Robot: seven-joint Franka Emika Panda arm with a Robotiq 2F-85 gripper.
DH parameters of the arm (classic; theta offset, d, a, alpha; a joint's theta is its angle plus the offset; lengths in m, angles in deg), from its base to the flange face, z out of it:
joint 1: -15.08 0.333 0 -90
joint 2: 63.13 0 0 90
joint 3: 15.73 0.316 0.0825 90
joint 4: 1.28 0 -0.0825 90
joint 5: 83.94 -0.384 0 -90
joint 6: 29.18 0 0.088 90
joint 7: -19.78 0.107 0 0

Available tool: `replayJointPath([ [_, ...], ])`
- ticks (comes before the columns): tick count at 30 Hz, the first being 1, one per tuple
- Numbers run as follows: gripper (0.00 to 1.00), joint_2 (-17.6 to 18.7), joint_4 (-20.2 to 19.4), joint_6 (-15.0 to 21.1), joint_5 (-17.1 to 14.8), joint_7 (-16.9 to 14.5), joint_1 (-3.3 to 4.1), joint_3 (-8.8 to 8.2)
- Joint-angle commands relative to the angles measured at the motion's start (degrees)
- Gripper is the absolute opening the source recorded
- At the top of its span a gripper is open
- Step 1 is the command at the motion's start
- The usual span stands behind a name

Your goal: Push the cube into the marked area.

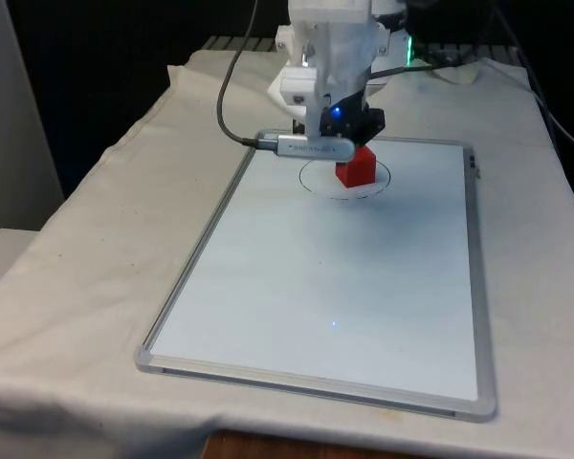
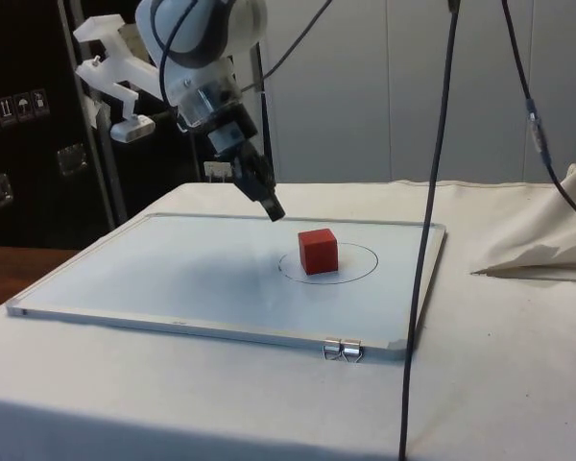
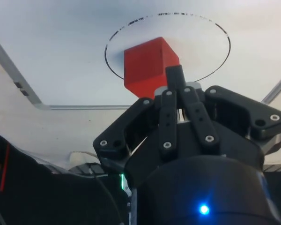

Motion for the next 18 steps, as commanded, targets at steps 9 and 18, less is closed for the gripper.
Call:
replayJointPath([
  [9, 0.00, -1.09, 0.29, -0.52, 0.23, 3.44, 0.17, -0.23],
  [18, 0.00, -2.46, 1.09, -2.12, 0.34, 7.45, 0.11, -0.34],
])
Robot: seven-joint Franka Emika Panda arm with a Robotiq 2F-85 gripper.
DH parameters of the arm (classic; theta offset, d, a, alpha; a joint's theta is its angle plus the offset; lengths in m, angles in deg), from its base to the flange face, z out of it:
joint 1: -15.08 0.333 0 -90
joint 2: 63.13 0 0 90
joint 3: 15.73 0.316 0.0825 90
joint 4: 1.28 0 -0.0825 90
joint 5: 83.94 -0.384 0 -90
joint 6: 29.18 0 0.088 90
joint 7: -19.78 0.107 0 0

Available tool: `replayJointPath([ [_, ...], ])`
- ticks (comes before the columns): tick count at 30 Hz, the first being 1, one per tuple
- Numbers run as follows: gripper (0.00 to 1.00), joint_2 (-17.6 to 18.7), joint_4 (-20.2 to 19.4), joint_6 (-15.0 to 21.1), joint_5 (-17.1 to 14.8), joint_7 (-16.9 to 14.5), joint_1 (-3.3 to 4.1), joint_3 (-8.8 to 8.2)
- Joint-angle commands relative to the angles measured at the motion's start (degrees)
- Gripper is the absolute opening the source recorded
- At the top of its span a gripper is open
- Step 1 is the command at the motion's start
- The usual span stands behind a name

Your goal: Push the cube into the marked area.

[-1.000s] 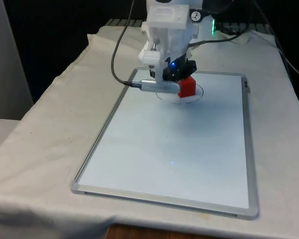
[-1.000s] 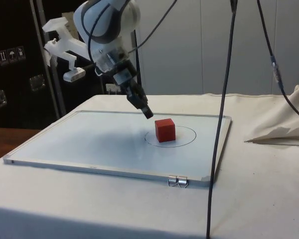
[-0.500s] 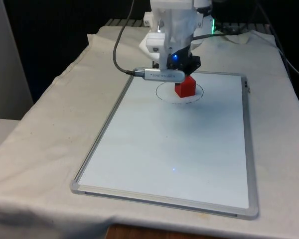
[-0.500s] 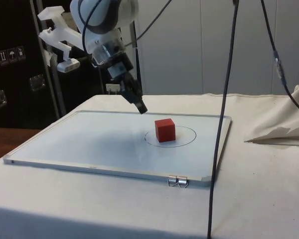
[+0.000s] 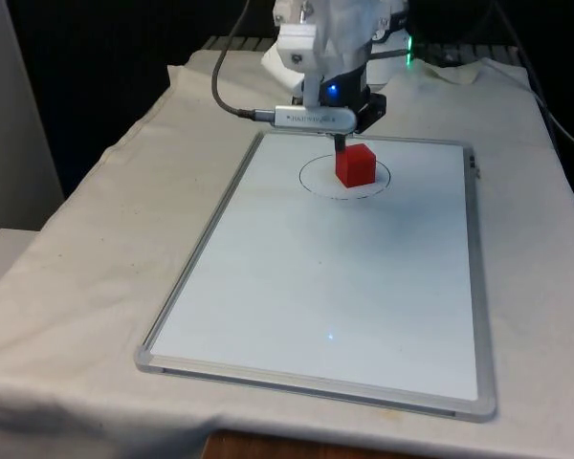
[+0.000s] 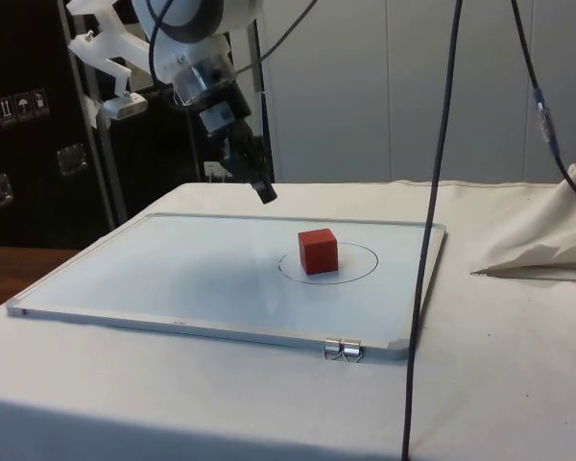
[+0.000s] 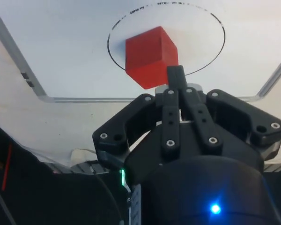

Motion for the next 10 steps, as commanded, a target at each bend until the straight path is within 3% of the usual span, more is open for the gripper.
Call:
replayJointPath([
  [1, 0.00, -0.34, 0.23, -0.63, 0.23, 0.97, 0.11, -0.23],
  [10, 0.00, -0.80, 0.86, -1.09, 0.00, 3.32, 0.00, -0.06],
])
